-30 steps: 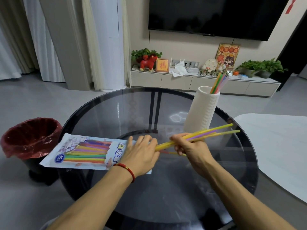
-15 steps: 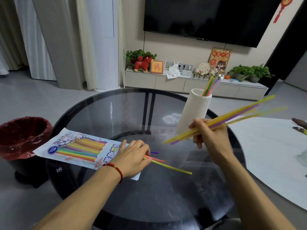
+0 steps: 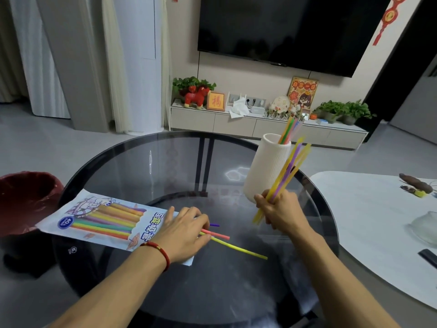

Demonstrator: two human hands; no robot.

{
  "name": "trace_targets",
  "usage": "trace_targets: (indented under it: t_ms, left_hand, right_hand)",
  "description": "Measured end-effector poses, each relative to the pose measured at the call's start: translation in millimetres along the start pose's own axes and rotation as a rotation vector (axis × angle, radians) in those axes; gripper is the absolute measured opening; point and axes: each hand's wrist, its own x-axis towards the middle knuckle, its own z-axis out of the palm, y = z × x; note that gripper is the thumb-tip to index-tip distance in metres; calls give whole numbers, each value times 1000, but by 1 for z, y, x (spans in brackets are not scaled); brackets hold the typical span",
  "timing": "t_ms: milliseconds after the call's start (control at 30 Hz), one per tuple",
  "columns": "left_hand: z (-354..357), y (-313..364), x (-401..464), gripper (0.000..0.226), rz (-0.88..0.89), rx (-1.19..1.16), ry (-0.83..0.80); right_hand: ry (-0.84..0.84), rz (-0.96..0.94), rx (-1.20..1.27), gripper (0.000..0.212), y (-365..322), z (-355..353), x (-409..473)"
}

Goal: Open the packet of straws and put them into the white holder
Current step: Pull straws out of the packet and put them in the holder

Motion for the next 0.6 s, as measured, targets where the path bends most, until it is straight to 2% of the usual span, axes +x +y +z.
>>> trace_targets:
  t_ms: [233, 333, 467, 600]
  left_hand:
    - [5, 9, 5, 29, 53, -61, 86]
    - [2, 13, 6, 37, 113, -126, 171]
    - [-1, 20, 8, 40, 135, -165, 302]
    - [0, 21, 8, 42, 112, -174, 312]
  right_hand:
    - [-39, 92, 187, 33, 15, 8, -6]
    - [3, 148, 411, 39, 18, 6, -8]
    - [299, 176, 731, 37, 1, -22, 14]
    - [517, 73, 860, 30, -29, -69, 51]
